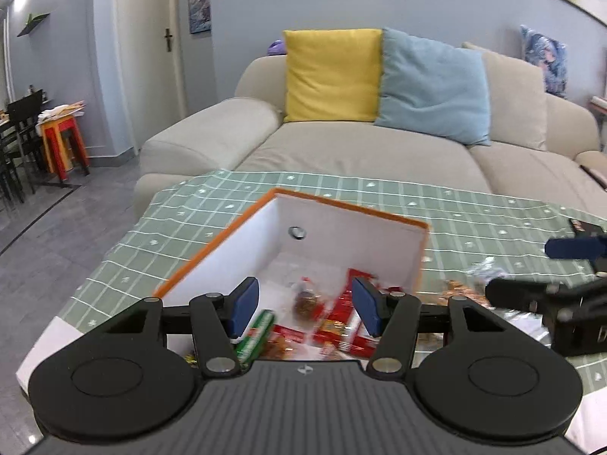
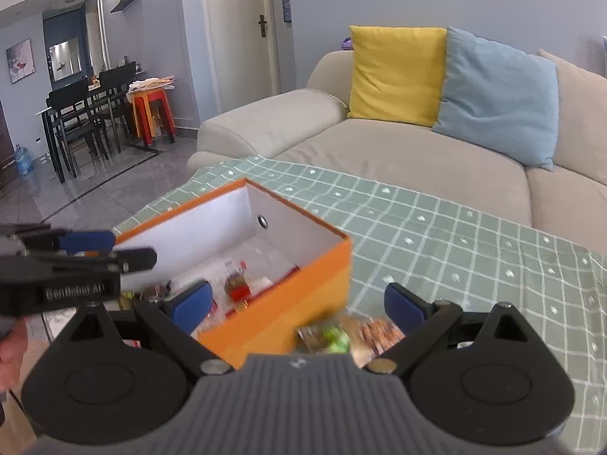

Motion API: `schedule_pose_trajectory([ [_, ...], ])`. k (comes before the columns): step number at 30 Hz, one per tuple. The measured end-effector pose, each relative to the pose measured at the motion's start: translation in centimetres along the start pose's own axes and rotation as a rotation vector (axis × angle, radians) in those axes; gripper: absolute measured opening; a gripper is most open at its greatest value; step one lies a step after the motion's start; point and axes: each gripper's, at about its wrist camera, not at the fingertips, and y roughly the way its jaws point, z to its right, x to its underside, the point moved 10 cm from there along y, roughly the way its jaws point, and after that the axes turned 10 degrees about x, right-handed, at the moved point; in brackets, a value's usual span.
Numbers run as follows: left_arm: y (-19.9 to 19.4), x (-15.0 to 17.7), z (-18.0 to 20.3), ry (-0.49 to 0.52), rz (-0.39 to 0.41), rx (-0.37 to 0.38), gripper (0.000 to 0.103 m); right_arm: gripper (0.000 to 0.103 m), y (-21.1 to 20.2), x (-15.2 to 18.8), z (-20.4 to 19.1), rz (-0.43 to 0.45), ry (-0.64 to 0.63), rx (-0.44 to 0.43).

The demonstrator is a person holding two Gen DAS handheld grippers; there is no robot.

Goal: Organize snacks
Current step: 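Open both tools to release the snacks and lift out of the box, then reach the left tool to the green-labelled pack while the right tool approaches the nut pack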

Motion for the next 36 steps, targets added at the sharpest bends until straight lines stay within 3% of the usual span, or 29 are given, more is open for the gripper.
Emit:
schedule_pose_trajectory([
  [16, 2.1, 3.4, 8.9, 0.212, -0.053, 0.166, 0.067, 0.097, -1.7, 7.5, 6.0, -0.017, -0.055, 0.136],
  [25, 5.0, 5.9, 11.7, 0.316, -0.11, 0.168, 0.067, 0.097, 0.4, 10.0, 9.7, -0.083, 0.025, 0.218],
  [30, 7.5, 7.1, 13.4, 0.504, -0.155, 0.161, 0.067, 0.096, 1.4, 9.6, 10.3, -0.073, 0.08, 0.175],
  [36, 10.6, 8.5, 14.5, 0.762, -0.192, 0.126, 0.067, 0.091, 4.1, 10.4, 10.4, -0.116, 0.038, 0.155],
])
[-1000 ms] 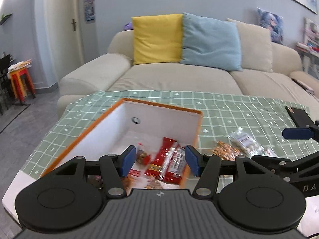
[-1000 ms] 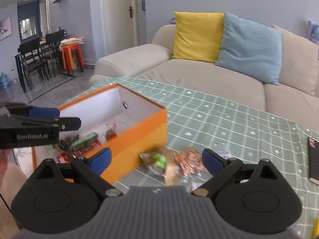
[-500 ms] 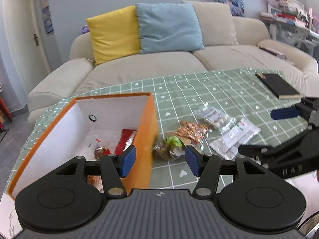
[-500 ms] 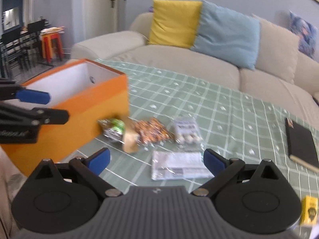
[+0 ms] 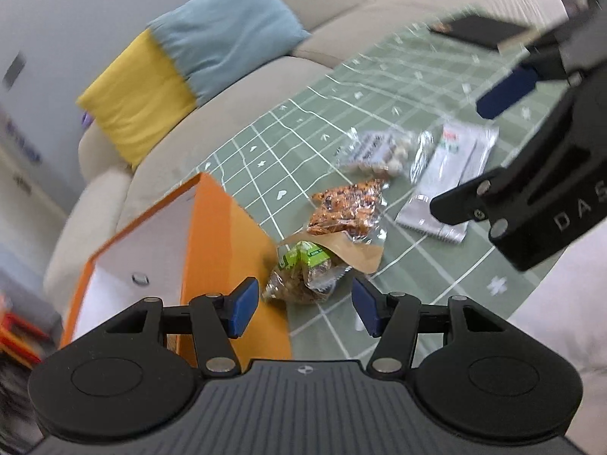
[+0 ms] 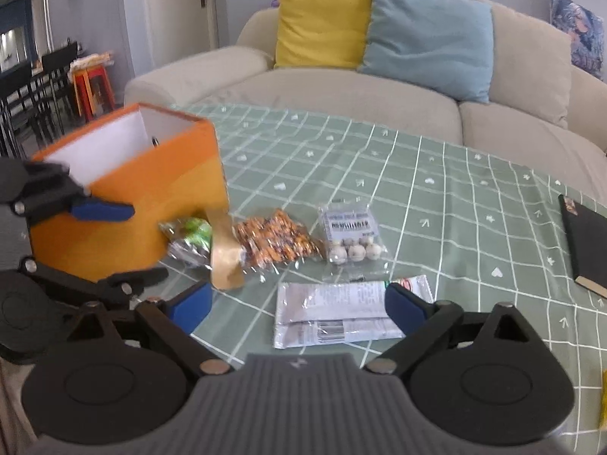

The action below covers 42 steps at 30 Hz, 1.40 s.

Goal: Organize snacks
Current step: 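Reach the left tool to the green-labelled pack while the right tool approaches the nut pack, then close the left tool on the green-labelled pack while the right tool grips the spiced nut pack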

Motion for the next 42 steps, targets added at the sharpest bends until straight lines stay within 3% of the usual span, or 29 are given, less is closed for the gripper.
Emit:
schedule_pose_trajectory([
  [5, 2.6, -0.2, 0.3, 0.118, -0.06, -0.01, 0.068, 0.088, 2.3, 1.0, 0.2, -0.043, -0.022, -0.018],
  [12, 5.1, -0.5, 0.4, 0.171, -0.125, -0.025, 0.072, 0.088, 4.1, 1.0, 0.0, -0.032, -0.048, -0.034],
  [15, 6.0, -0.1, 0.4, 0.163, -0.155, -0.019, 0.065, 0.088, 4.5, 0.9, -0.1, -0.036, -0.046, -0.035],
  [20, 5.9, -0.1, 0.3, 0.125, -0.129, -0.025, 0.057, 0.088, 4.4, 0.9, -0.1, -0.021, -0.063, -0.021],
  [22, 5.8, 0.1, 0.2, 0.073, -0.124, -0.011, 0.048, 0.088, 4.3, 0.9, 0.2, -0.019, -0.049, -0.02],
  [26, 4.8, 0.2, -0.5, -0.116, -0.106, 0.053, 0.039, 0.088, 4.1, 0.5, 0.1, -0.014, -0.031, -0.033],
  [33, 3.3, 0.9, -1.7, -0.38, -0.072, 0.137, 0.037, 0.088, 4.4, 0.2, -0.7, -0.01, -0.037, -0.059],
  [38, 2.6, 1.0, -1.4, -0.449, -0.04, 0.239, 0.036, 0.088, 4.8, 0.1, -0.6, -0.012, -0.051, -0.033],
  [42, 2.7, 0.7, -1.1, -0.459, -0.029, 0.259, 0.036, 0.088, 4.7, -0.2, 0.3, -0.006, -0.034, -0.016],
])
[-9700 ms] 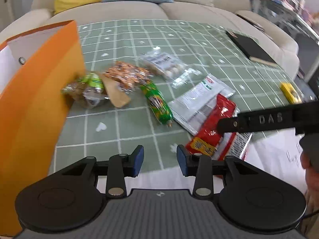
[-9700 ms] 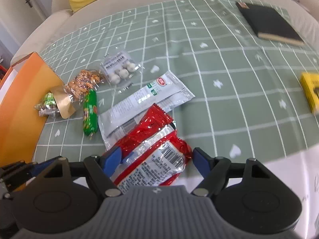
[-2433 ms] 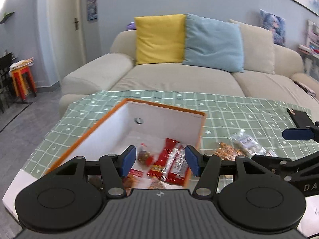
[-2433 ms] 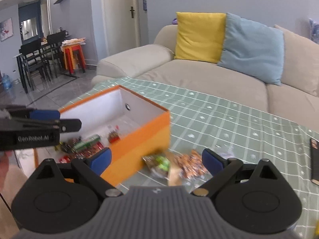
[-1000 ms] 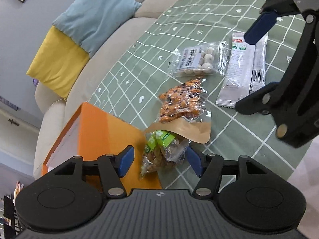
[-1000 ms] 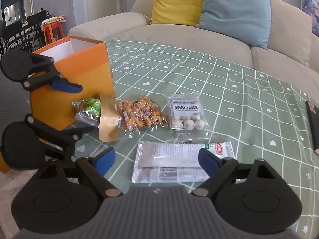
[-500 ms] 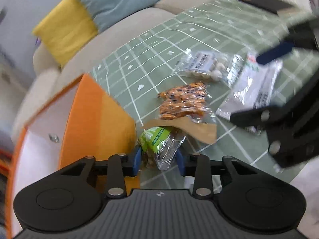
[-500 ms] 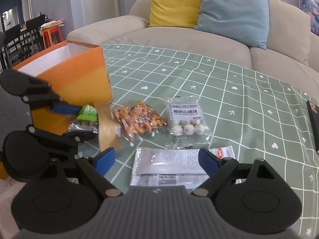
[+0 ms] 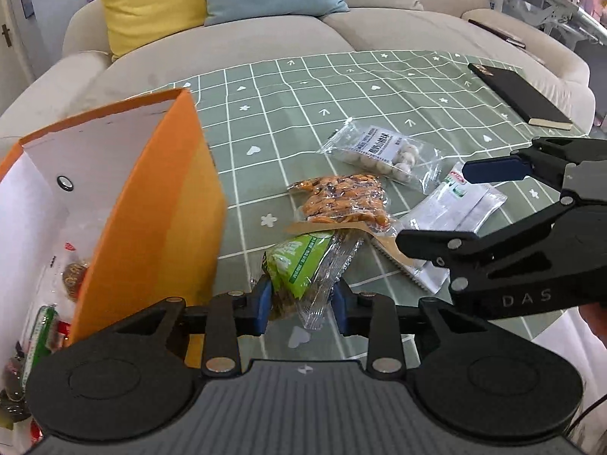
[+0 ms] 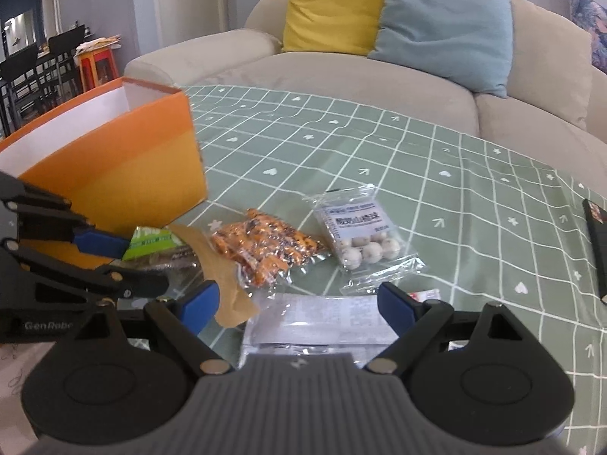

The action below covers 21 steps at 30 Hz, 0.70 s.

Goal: Organize snacks
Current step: 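Close the left tool on the green-labelled pack while the right tool grips the spiced nut pack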

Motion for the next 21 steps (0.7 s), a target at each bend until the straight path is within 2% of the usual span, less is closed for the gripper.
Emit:
schedule_pose_trajectory([
  [3, -0.1, 0.3, -0.1, -0.003, -0.018, -0.039, 0.036, 0.088, 0.1, 0.0, 0.4, 0.0, 0.011, 0.009],
  [6, -0.6, 0.7, -0.9, -0.066, -0.043, -0.084, 0.036, 0.088, 0.2, 0.2, 0.2, -0.002, 0.01, 0.003],
  [10, -1.4, 1.2, -1.9, -0.192, -0.039, -0.082, 0.036, 0.088, 0.5, 0.0, -0.7, 0.006, 0.006, -0.016],
  [12, -1.7, 1.4, -2.1, -0.222, -0.031, -0.072, 0.036, 0.088, 0.8, -0.3, -1.3, 0.013, -0.005, -0.026],
  [17, -2.1, 2.2, -1.9, -0.204, -0.031, -0.089, 0.036, 0.089, 1.5, -1.1, -3.1, 0.023, -0.051, -0.073],
  [21, -2.2, 2.4, -1.9, -0.214, -0.03, -0.069, 0.036, 0.094, 2.6, -1.7, -4.4, 0.026, -0.106, -0.072],
])
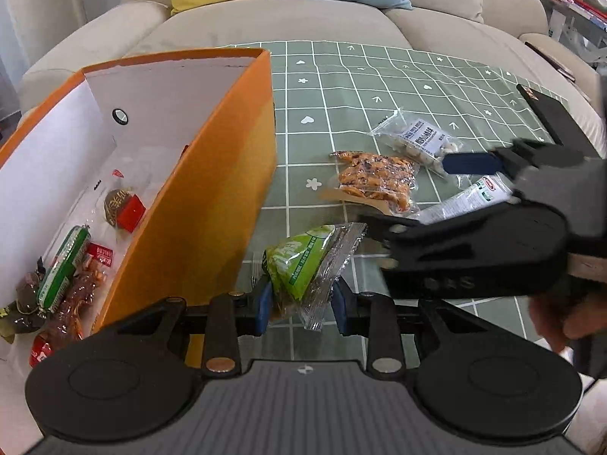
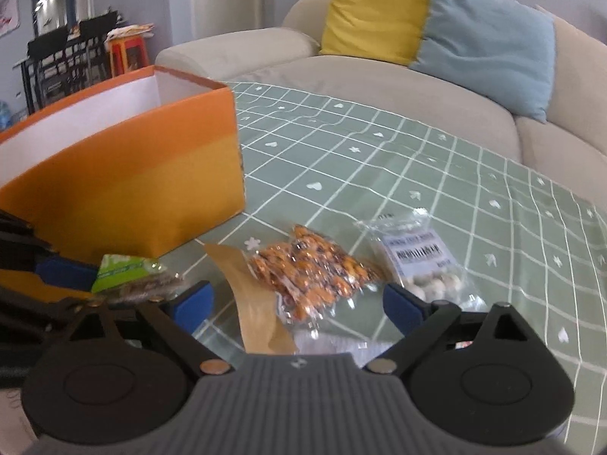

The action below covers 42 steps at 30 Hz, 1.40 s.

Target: Organize snacks

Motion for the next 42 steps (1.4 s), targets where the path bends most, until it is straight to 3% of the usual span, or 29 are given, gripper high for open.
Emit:
schedule_pose_trajectory([
  [11, 0.2, 0.0, -0.1, -0.026, -0.004, -0.006, 0.036, 0.093, 2.7, -0.8, -1.4, 0.003, -0.185, 0.052],
  [16, 0.2, 0.1, -0.2, -0.044, -0.003, 0.013, 0.036, 0.067, 3.3, -0.1, -0.2, -0.038, -0.095, 0.042],
  [18, 0.2, 0.1, -0.2, -0.044, -0.002, 0.009, 0.036, 0.062, 3.0, 0.1, -0.2, -0.038, -0.09, 0.042],
  [20, 0.2, 0.2, -0.2, -0.051, 0.0, 0.009, 0.036, 0.034, 2.7, 0.3, -0.4, -0.04, -0.095, 0.04],
  [23, 0.2, 0.2, -0.4, -0.06, 0.0, 0.013, 0.036, 0.023, 2.3, 0.6, -0.6, -0.051, -0.093, 0.054],
  [42, -1.0, 2.0, 0.3, -0.086, -0.001, 0.03, 0.036, 0.02, -5.9, 5.9, 1.3, -0.174, 0.018, 0.128],
])
